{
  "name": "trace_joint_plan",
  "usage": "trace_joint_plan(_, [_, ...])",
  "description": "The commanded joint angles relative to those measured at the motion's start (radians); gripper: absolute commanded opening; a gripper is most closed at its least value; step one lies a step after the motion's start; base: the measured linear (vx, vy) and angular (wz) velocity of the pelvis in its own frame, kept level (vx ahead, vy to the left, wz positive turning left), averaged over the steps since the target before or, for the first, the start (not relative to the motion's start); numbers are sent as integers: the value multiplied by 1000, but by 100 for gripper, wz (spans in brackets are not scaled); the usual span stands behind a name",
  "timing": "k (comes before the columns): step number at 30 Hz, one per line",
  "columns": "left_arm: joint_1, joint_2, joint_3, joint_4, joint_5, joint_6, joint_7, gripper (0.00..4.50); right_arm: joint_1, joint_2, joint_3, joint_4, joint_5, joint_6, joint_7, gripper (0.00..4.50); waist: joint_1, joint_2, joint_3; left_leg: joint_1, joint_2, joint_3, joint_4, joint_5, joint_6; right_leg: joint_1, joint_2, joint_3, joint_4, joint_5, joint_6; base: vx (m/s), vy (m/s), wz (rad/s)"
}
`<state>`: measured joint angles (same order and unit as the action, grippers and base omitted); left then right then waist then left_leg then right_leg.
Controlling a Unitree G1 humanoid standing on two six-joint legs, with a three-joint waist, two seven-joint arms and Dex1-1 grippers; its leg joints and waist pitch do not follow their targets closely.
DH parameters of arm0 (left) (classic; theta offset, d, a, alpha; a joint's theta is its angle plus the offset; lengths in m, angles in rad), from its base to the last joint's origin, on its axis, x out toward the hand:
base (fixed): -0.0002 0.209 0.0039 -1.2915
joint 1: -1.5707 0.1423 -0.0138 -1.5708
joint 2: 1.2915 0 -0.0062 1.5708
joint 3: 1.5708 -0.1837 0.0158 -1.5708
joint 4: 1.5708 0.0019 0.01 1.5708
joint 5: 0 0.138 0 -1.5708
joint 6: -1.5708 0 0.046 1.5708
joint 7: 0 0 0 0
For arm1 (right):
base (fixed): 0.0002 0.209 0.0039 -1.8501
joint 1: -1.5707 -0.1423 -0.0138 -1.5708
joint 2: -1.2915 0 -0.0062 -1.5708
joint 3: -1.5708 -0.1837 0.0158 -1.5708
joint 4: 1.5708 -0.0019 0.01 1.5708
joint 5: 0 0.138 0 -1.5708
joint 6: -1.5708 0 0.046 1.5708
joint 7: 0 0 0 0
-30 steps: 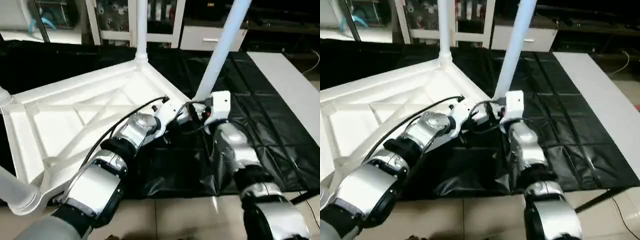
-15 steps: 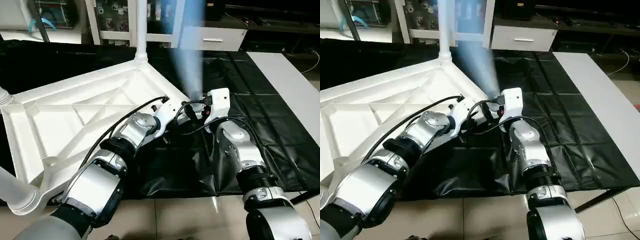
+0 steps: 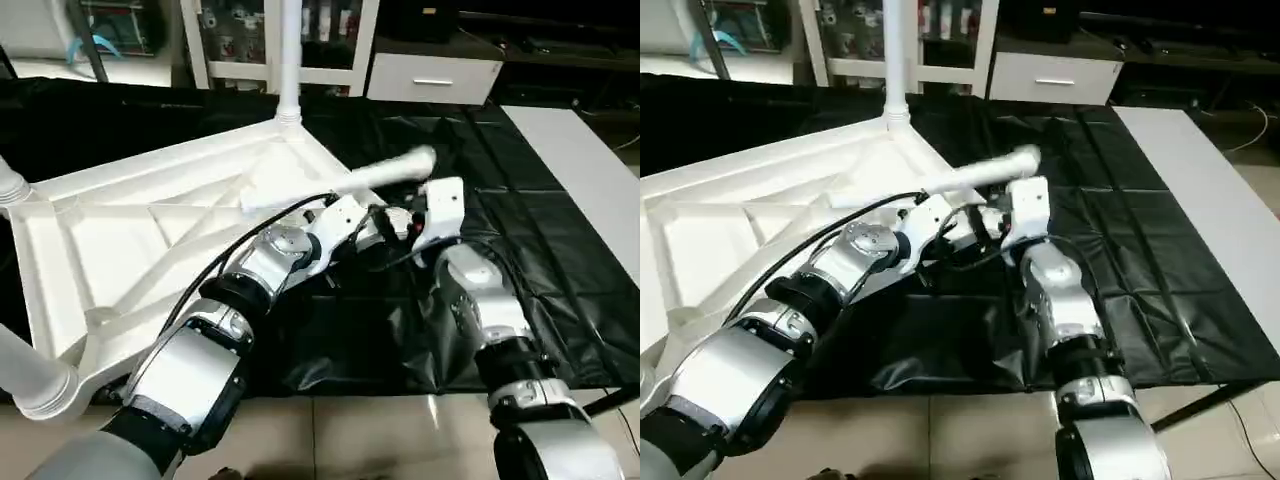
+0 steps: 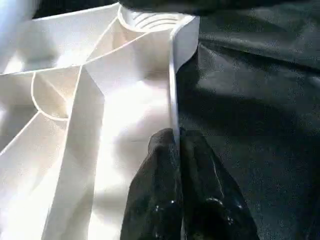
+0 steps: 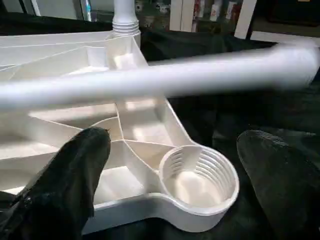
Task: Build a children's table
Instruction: Insert table leg to table base
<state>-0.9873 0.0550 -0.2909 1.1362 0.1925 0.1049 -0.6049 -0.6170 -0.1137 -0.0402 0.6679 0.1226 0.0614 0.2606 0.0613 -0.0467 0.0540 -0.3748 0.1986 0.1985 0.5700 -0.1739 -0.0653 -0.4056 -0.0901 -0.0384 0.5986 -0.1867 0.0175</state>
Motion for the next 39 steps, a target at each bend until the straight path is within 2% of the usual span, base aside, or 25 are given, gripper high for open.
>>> trace_joint_plan(1, [17, 14, -23, -32, 24, -44, -32, 0, 8, -11, -9, -29, -1, -9, -2, 441, 13, 2, -78, 21, 26, -9, -42, -47, 133, 62, -49, 28, -34, 163, -335, 0, 0, 0])
trace_joint_plan(4, [83, 52, -81, -91, 48, -150, -149, 0, 20, -18, -24, -41, 1, -15, -10, 441, 16, 3, -75, 19, 28, -9, -44, -64, 126, 63, -50, 28, -36, 140, -332, 0, 0, 0])
trace_joint_plan(8, [137, 94, -126, -130, 76, -195, -217, 0, 34, -24, -29, -54, 3, -16, -13, 441, 28, 11, -74, 27, 29, -7, -46, -87, 106, 56, -46, 30, -36, 116, -317, 0, 0, 0])
trace_joint_plan(10, [152, 112, -143, -139, 89, -220, -230, 0, 38, -25, -30, -55, 3, -17, -14, 441, 31, 13, -69, 31, 31, -7, -53, -160, 67, 51, -47, 30, -46, 27, -298, 0, 0, 0])
trace_joint_plan(13, [199, 149, -163, -178, 91, -266, -275, 0, 45, -28, -34, -55, 3, -22, -18, 441, 31, 15, -65, 30, 33, -10, -62, -227, 17, 50, -49, 31, -52, -63, -268, 0, 0, 0])
trace_joint_plan(14, [231, 177, -178, -212, 101, -294, -297, 0, 50, -28, -34, -55, 1, -24, -21, 441, 32, 14, -65, 34, 34, -11, -64, -250, 2, 47, -50, 31, -55, -92, -258, 0, 0, 0])
trace_joint_plan(15, [231, 177, -178, -212, 101, -294, -297, 0, 50, -28, -34, -55, 1, -24, -21, 441, 29, 13, -65, 29, 34, -12, -65, -254, -3, 49, -51, 32, -54, -101, -252, 0, 0, 0])
trace_joint_plan(16, [243, 190, -183, -225, 105, -303, -305, 0, 52, -27, -34, -58, 0, -24, -23, 441, 30, 15, -65, 32, 33, -11, -65, -260, -11, 46, -50, 33, -57, -116, -242, 0, 0, 0])
trace_joint_plan(22, [290, 265, -197, -284, 118, -371, -350, 0, 60, -28, -32, -69, -4, -19, -25, 441, 27, 12, -67, 26, 31, -12, -66, -245, -19, 45, -49, 33, -54, -115, -222, 0, 0, 0])
trace_joint_plan(32, [330, 344, -208, -320, 125, -476, -393, 0, 64, -30, -32, -71, -10, -21, -31, 441, 25, 15, -68, 29, 31, -9, -65, -224, -26, 41, -45, 33, -47, -75, -220, 0, 0, 0])
trace_joint_plan(35, [324, 369, -210, -304, 135, -506, -401, 0, 62, -30, -33, -70, -10, -19, -31, 441, 25, 14, -67, 27, 30, -9, -65, -228, -28, 41, -45, 34, -48, -84, -215, 0, 0, 0])
trace_joint_plan(36, [322, 401, -207, -298, 137, -530, -418, 0, 60, -32, -35, -66, -9, -19, -28, 441, 25, 12, -67, 28, 30, -9, -66, -242, -31, 40, -47, 34, -50, -111, -210, 0, 0, 0])
trace_joint_plan(39, [325, 439, -199, -301, 133, -560, -442, 0, 55, -35, -38, -58, -8, -19, -22, 441, 24, 14, -66, 27, 31, -11, -68, -246, -38, 39, -47, 34, -50, -123, -205, 0, 0, 0])
